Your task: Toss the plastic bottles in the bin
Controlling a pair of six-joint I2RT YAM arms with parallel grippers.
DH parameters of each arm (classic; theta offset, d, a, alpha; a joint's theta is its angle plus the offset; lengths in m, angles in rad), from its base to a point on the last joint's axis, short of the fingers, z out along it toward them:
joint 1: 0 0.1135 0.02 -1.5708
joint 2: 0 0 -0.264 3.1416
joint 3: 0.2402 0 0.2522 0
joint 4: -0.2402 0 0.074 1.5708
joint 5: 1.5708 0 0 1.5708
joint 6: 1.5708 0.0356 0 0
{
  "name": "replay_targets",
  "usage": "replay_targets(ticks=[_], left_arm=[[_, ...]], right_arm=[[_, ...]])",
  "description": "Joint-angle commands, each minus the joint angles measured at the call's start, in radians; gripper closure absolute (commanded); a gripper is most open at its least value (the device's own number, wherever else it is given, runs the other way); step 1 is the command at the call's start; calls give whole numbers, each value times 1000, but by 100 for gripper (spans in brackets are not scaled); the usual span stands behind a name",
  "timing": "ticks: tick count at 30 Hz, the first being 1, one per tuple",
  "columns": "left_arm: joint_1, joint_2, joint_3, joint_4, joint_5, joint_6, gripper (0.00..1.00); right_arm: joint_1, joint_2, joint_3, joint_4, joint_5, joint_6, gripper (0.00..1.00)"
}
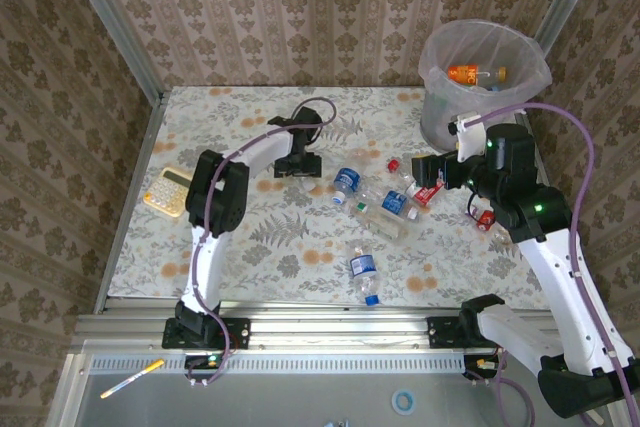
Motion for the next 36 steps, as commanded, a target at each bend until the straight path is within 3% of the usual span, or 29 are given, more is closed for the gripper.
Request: replay_targets(ticks=[1,5,18,29,34,36], left_arm=[[8,-39,-40,-7,-10,68,22],[15,-99,-130,64,27,89,32],[28,-316,-408,332,113,125,44],[25,-498,-595,561,184,175,49],[27,-494,-585,519,170,192,48],[29,-486,-569,486,152,205,40]], right_arm=[[8,-10,-20,41,-28,-10,0],[8,-6,-29,57,-28,-4,0],[8,6,-67,71,-22,32,0],[7,4,-94,90,-24,69,0],[7,5,-101,87,-24,74,0],[7,3,-100,80,-24,72,0]])
